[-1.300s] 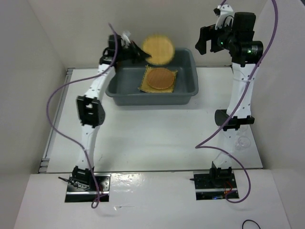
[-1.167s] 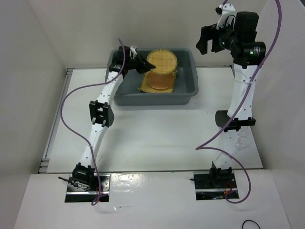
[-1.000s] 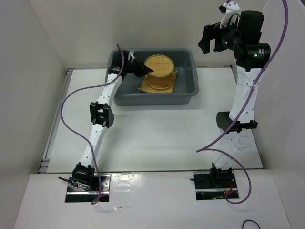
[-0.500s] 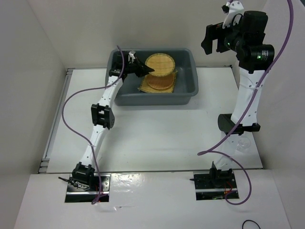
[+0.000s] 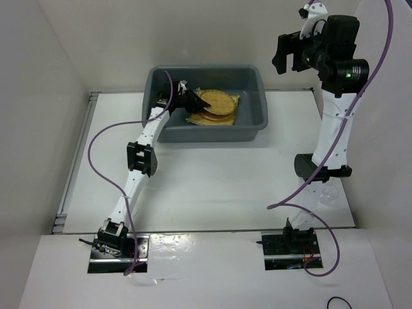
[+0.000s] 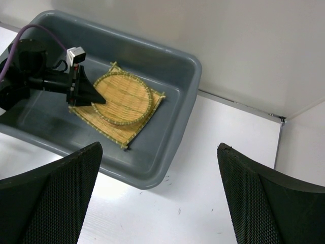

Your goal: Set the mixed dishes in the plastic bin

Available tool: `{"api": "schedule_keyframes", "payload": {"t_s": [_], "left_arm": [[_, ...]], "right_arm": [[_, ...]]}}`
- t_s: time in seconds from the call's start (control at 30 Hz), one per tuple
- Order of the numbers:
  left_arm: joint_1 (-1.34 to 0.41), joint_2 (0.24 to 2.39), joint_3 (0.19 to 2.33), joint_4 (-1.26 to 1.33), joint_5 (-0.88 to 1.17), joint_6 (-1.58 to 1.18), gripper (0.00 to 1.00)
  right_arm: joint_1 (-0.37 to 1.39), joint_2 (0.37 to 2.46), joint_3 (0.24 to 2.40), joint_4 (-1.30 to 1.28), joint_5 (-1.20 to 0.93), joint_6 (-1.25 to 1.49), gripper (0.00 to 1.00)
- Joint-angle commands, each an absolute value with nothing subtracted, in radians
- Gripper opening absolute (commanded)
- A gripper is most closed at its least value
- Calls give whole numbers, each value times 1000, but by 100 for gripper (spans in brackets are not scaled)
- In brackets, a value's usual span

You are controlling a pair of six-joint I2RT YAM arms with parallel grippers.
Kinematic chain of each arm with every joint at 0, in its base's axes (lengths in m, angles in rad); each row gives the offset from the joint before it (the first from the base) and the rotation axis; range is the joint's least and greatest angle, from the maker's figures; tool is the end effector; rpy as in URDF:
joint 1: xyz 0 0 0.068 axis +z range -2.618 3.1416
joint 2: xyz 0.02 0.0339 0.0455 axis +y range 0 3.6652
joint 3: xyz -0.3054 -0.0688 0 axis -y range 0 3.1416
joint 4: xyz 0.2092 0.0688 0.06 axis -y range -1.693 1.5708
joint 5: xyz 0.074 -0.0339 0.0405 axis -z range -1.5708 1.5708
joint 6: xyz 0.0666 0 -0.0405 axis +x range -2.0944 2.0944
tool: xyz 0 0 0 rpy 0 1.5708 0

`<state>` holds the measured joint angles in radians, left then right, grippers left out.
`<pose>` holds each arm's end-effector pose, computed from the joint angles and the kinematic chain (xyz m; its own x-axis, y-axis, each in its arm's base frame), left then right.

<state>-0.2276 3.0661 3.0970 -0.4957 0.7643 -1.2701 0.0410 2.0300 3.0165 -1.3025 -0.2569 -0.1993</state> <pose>0.6140 -0.1895 0.1482 -0.8605 -0.5084 0.0315 -0.1903 0.2636 -0.9457 0.3513 0.0313 0.5518 -0.2487 -0.2019 -0.9473 -0.3369 0.9350 -0.1108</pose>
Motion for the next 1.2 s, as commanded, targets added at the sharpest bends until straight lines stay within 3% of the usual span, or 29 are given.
{"api": "schedule_keyframes", "payload": {"t_s": [0.0, 0.1, 0.2, 0.23, 0.27, 0.33, 0.37, 0.57, 0.83, 0.93, 1.03, 1.07, 1.1, 1.17], "left_arm": [[-222, 3079, 3131, -466, 801, -1240, 30], [-213, 3079, 3131, -476, 810, -1239, 40], [-213, 3079, 3131, -454, 810, -1262, 56], [-213, 3067, 3131, -433, 810, -1262, 65], [-204, 3057, 3131, -420, 810, -1278, 83], [-204, 3033, 3131, -400, 810, -1295, 98], [-192, 3010, 3131, -400, 801, -1304, 100], [-170, 2904, 3131, -860, 666, -1181, 100], [-189, 2738, 3131, -995, 528, -1143, 100], [-189, 2676, 3131, -1096, 421, -1076, 100], [-225, 2554, 3131, -1259, 148, -924, 100], [-247, 2515, 3131, -1279, -46, -885, 100], [-270, 2435, 3131, -1293, -142, -846, 100], [-359, 2363, 3131, -1293, -368, -706, 100]], "right_arm": [[37, 1991, 3011, -1296, -245, -201, 98], [37, 1991, 3011, -1296, -245, -201, 98], [37, 1982, 3002, -1296, -245, -201, 98], [37, 1982, 3002, -1296, -245, -201, 98], [37, 1982, 2993, -1296, -245, -201, 98], [37, 1982, 2993, -1296, -255, -201, 98], [37, 1982, 2993, -1296, -255, -201, 98], [37, 1982, 2993, -1296, -287, -192, 98], [37, 1991, 3002, -1296, -296, -173, 98], [37, 1955, 3002, -1296, -287, -176, 98], [46, 1848, 2889, -1296, -207, -260, 98], [57, 1804, 2819, -1296, -180, -308, 95], [57, 1757, 2727, -1296, -102, -380, 78], [74, 1617, 2411, -1296, -2, -593, 62]]}}
